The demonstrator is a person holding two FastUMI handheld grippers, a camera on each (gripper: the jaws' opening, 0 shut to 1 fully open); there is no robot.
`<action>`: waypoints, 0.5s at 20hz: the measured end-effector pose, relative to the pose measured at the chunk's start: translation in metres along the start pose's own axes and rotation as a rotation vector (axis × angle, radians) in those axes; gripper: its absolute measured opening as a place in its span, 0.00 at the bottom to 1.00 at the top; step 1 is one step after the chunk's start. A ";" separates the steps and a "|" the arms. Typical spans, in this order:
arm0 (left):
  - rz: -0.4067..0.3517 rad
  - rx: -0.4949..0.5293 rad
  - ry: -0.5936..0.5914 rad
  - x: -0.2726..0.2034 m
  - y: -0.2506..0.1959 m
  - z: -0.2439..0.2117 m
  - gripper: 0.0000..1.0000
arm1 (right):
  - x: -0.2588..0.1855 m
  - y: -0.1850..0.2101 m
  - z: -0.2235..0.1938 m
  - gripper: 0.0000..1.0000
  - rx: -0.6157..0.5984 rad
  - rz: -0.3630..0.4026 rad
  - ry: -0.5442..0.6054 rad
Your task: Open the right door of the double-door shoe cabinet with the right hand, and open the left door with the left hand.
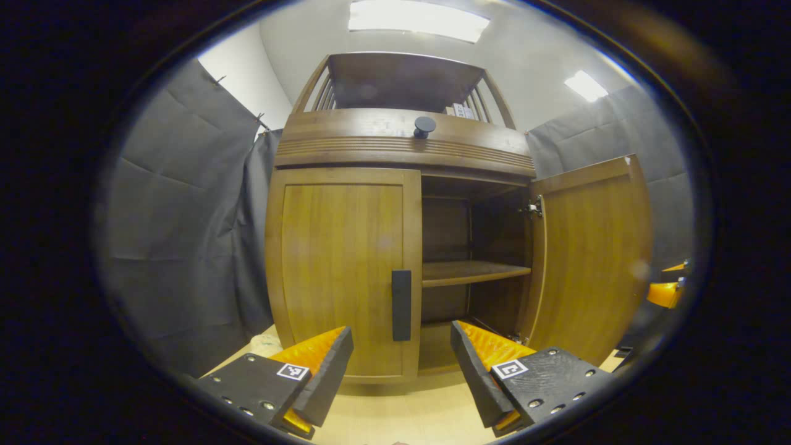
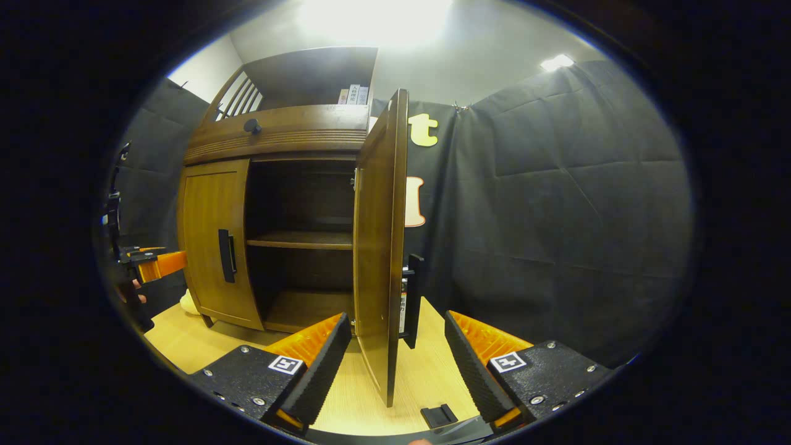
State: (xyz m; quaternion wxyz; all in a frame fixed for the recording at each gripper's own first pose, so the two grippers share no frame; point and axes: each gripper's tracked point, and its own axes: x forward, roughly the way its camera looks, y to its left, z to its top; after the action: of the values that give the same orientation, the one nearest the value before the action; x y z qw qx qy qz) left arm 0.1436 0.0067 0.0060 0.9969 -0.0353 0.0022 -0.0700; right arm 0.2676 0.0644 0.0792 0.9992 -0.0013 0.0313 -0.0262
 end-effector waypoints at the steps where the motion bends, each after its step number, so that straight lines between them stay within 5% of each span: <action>1: 0.003 0.003 -0.007 0.010 -0.001 0.002 0.97 | -0.004 0.001 -0.001 0.94 0.001 0.001 -0.002; 7: 0.020 0.001 -0.013 0.062 0.003 0.003 0.97 | -0.008 0.006 -0.015 0.94 0.035 0.012 0.031; 10: 0.024 -0.014 0.005 0.086 0.000 -0.006 0.85 | -0.008 0.003 -0.023 0.94 0.035 0.007 0.048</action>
State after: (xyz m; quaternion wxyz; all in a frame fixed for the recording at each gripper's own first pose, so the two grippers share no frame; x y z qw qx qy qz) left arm 0.2286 -0.0059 0.0003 0.9974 -0.0420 0.0057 -0.0581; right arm 0.2587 0.0679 0.0568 0.9981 0.0171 0.0550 -0.0233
